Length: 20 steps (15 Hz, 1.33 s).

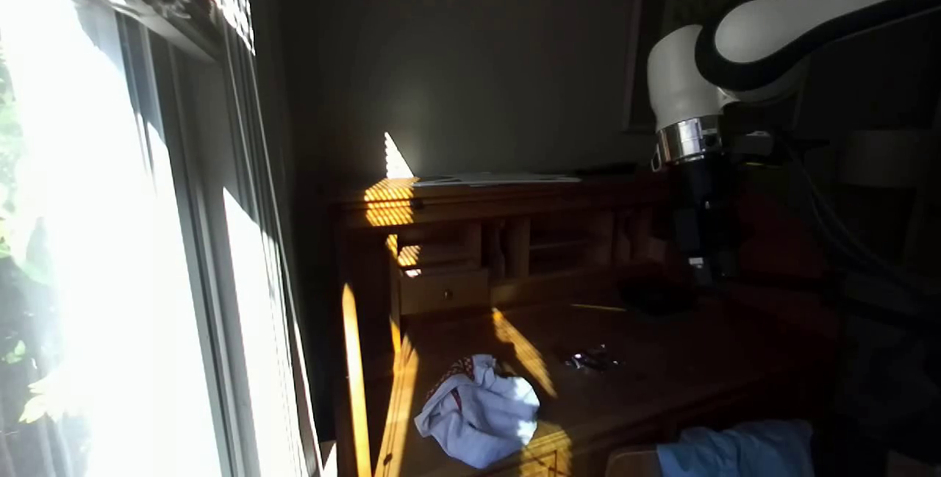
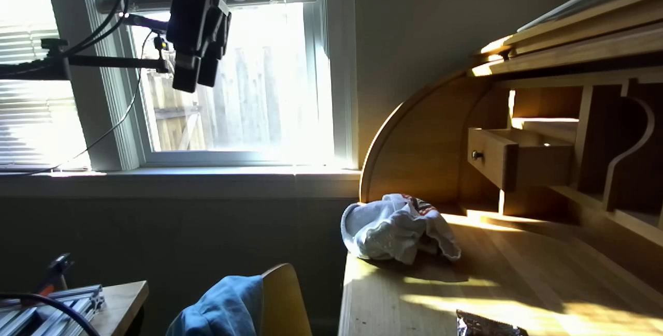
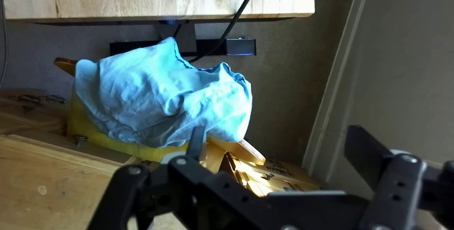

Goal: Put the foil in the drawer

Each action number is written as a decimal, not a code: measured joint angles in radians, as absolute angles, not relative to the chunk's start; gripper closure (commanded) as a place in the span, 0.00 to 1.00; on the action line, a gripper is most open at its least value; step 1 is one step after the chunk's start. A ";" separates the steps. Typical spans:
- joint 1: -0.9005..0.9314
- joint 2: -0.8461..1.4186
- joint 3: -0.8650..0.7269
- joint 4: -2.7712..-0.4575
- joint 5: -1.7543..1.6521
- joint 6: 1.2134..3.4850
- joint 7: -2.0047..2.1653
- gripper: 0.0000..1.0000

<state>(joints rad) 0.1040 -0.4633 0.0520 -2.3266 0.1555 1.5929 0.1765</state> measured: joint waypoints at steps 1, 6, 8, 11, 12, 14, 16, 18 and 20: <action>0.099 -0.460 0.052 -2.327 0.156 1.607 0.177 0.00; 0.038 -0.371 0.028 -2.327 0.151 1.742 0.162 0.00; 0.010 -0.313 0.009 -2.327 0.151 1.807 0.158 0.00; -0.021 -0.223 -0.002 -2.328 0.129 1.971 0.158 0.00; -0.025 -0.195 -0.002 -2.329 0.113 2.031 0.160 0.00; -0.026 -0.145 0.000 -2.330 0.074 2.157 0.181 0.00; -0.026 -0.099 0.001 -2.333 0.026 2.280 0.249 0.00; -0.029 -0.059 -0.001 -2.340 -0.019 2.359 0.346 0.00; -0.035 -0.024 -0.006 -2.349 -0.050 2.414 0.429 0.00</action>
<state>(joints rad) -0.0353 -0.0242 -0.0055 -2.3488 -0.0503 2.4144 0.4293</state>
